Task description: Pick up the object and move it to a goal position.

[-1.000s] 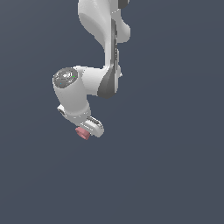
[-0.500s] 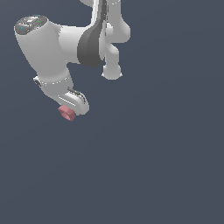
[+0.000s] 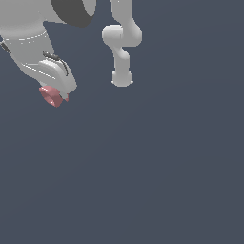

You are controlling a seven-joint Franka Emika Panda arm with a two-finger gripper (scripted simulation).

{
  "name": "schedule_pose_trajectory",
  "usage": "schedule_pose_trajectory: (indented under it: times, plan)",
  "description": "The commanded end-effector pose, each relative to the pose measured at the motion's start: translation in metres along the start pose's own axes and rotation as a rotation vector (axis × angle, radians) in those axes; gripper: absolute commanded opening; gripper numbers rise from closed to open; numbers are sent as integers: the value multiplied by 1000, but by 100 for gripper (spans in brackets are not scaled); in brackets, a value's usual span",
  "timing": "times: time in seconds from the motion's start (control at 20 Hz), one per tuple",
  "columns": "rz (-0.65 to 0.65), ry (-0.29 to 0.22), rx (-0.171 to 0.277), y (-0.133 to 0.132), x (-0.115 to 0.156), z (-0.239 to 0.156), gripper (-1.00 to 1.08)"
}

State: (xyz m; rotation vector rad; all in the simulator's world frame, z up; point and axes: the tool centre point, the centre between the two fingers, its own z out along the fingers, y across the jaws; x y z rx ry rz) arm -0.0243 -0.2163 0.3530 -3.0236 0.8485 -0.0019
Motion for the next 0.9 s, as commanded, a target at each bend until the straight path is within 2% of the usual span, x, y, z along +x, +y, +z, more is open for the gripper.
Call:
schedule_pose_trajectory:
  times: [0.0, 0.4, 0.85]
  plan:
    - [-1, -1, -1, 10, 0, -21, -100]
    - [-2, -1, -1, 29, 2, -61, -100]
    - [-2, -1, -2, 31, 4, -67, -100]
